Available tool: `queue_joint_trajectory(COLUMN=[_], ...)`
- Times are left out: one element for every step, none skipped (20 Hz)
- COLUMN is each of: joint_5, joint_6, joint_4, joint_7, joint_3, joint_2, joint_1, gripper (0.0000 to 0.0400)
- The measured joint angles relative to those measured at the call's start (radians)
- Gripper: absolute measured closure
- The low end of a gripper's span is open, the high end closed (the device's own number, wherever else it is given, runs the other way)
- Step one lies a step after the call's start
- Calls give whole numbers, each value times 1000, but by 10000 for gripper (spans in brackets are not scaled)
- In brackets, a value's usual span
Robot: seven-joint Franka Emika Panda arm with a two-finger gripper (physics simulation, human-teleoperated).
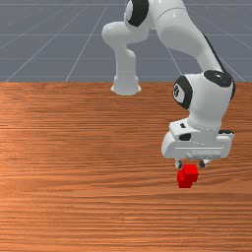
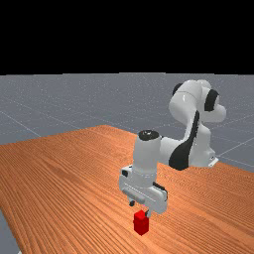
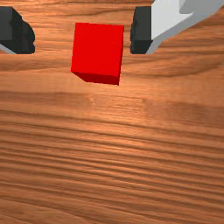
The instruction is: Stack all the cube
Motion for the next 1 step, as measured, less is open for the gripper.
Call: queue_joint_trajectory(joint_5=[0], joint_6=[1], joint_4=[0], joint_7=[0], joint_3=[0], joint_2=[0], joint_1=[0], gripper=[46])
